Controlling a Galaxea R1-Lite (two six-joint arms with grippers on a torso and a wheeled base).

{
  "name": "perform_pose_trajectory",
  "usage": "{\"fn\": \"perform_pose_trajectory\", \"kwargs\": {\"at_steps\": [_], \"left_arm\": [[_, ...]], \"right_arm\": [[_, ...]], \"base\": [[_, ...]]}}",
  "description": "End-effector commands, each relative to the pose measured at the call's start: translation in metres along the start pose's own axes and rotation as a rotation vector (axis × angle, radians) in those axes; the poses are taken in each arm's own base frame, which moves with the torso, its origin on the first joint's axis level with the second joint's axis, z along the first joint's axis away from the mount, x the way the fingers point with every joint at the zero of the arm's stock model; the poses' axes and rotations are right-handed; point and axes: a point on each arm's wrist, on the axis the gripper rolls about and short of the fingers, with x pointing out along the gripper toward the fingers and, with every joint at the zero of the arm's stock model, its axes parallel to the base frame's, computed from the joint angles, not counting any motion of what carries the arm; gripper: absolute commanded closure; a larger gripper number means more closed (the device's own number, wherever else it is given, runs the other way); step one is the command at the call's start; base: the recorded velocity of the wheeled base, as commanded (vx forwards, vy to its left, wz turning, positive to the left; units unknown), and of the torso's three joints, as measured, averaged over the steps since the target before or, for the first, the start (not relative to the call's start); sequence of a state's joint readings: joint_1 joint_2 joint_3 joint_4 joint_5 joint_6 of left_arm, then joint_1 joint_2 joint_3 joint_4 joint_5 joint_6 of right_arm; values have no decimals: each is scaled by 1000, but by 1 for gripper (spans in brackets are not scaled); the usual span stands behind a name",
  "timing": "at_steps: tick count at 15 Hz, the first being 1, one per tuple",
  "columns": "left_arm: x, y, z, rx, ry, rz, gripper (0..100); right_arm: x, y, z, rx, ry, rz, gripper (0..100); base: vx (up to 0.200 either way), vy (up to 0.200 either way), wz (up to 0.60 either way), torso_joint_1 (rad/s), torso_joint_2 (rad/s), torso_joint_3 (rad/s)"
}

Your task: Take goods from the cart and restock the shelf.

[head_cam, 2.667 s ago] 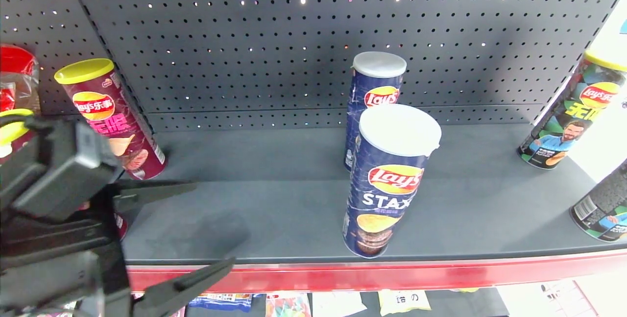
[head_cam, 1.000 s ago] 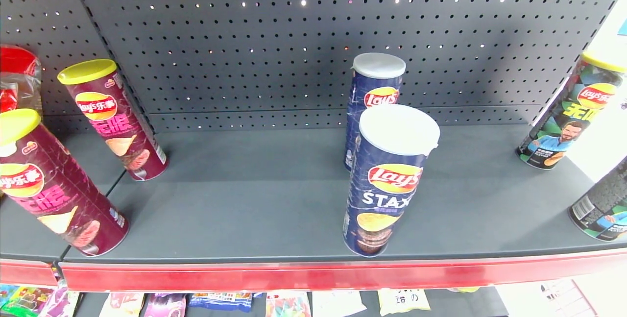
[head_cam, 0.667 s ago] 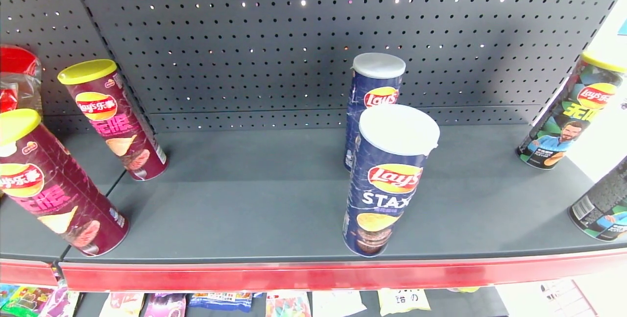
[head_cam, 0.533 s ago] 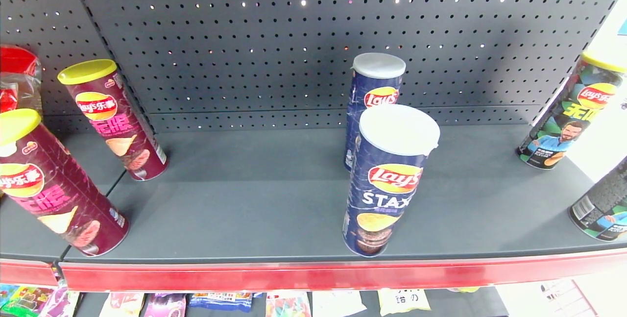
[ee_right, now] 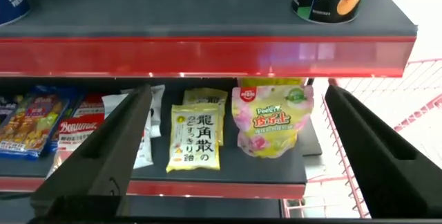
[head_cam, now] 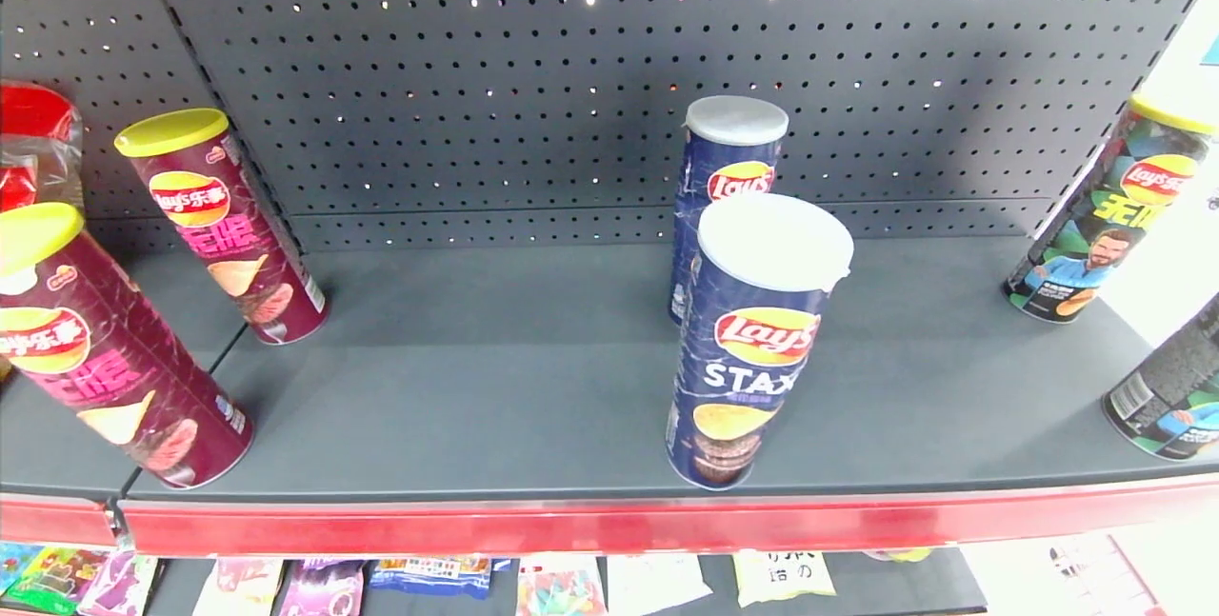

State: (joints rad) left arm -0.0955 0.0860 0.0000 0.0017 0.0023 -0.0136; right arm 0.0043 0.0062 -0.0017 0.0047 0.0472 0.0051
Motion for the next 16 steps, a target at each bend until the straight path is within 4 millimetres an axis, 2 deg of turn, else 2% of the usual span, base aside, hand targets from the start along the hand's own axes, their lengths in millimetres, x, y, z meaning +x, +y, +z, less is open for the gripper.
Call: {"fn": "perform_pose_trajectory", "kwargs": {"at_steps": [1,3,9,12,16], "left_arm": [[0,0,0,0,4,0,0],[0,0,0,0,4,1,0],[0,0,0,0,4,1,0],[0,0,0,0,3,0,0],[0,0,0,0,4,1,0]], "right_arm": [[0,0,0,1,-1,1,0],[0,0,0,1,-1,1,0],[0,0,0,1,-1,1,0],[0,0,0,2,-1,1,0],[0,0,0,2,-3,1,0]], "base": [[-200,0,0,17,12,-2],[-200,0,0,-2,2,5],[0,0,0,0,0,0],[0,0,600,4,2,1],[0,0,0,0,0,0]]}}
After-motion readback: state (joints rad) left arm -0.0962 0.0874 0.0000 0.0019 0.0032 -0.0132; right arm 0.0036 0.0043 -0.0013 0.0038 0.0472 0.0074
